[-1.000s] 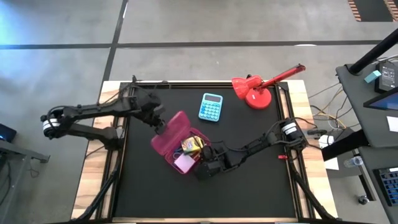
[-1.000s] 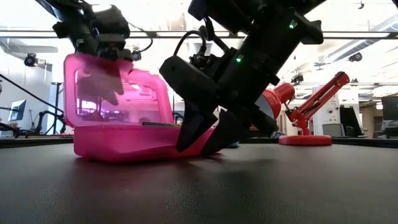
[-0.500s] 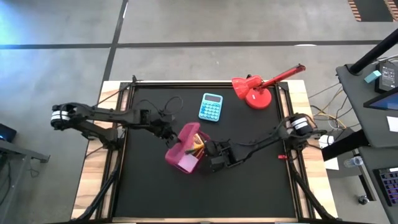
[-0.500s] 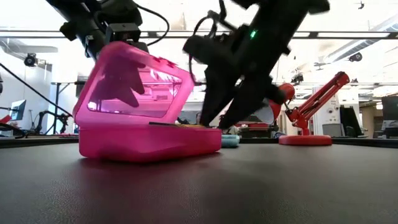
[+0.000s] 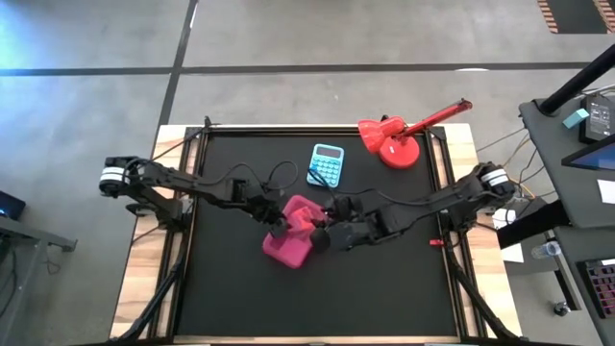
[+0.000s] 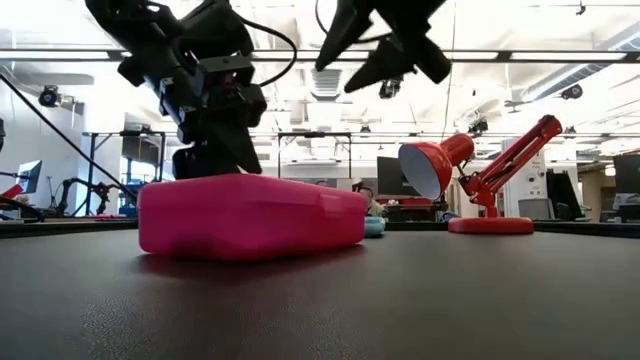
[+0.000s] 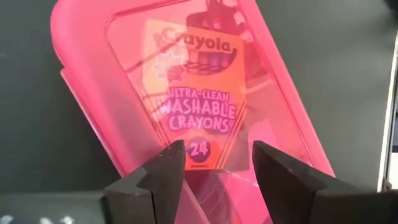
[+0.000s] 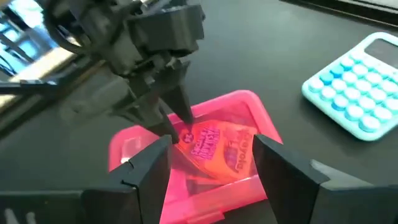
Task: Pack school essentials
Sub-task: Close the pink supply box, then return to Home Position
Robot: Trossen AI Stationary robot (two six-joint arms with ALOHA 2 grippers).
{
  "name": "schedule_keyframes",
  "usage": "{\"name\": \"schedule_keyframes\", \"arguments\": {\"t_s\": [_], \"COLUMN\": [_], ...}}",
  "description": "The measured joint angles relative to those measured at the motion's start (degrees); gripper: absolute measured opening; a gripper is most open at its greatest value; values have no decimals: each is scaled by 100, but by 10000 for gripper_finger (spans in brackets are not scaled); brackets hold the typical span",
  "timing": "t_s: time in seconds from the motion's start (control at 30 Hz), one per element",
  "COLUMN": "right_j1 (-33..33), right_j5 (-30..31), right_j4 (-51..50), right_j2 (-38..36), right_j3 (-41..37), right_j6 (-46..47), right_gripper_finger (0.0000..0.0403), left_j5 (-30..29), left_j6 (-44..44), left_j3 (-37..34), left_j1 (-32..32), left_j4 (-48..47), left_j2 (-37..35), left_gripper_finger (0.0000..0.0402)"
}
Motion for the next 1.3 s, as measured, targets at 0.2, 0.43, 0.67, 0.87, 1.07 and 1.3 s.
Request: {"name": "schedule_keyframes", "arguments": {"t_s": [0.2,0.43,0.67,0.87,1.07,1.3], "right_j1": [0,68,66,98,122,188], "right_j5": [-20,-111,-189,-77,-154,-215], "right_j4": [-34,-11,204,254,252,42], "right_j2": [428,1121,1557,1736,1613,1096], "right_j3": [-2,-4,-4,2,-3,-13], "right_j6": [33,-145,-410,-455,-524,-941], "right_gripper_finger": [214,214,214,214,214,214], "left_j5": [-84,-161,-205,-222,-259,-256], "left_j6": [2,2,2,0,1,215], "left_j3": [-4,-13,-17,-20,-30,-36], "left_j1": [-9,-9,-9,-4,-1,2], "left_j4": [161,165,178,176,96,88], "left_j2": [60,44,44,44,-147,-935], "left_gripper_finger": [176,176,176,176,176,176]}}
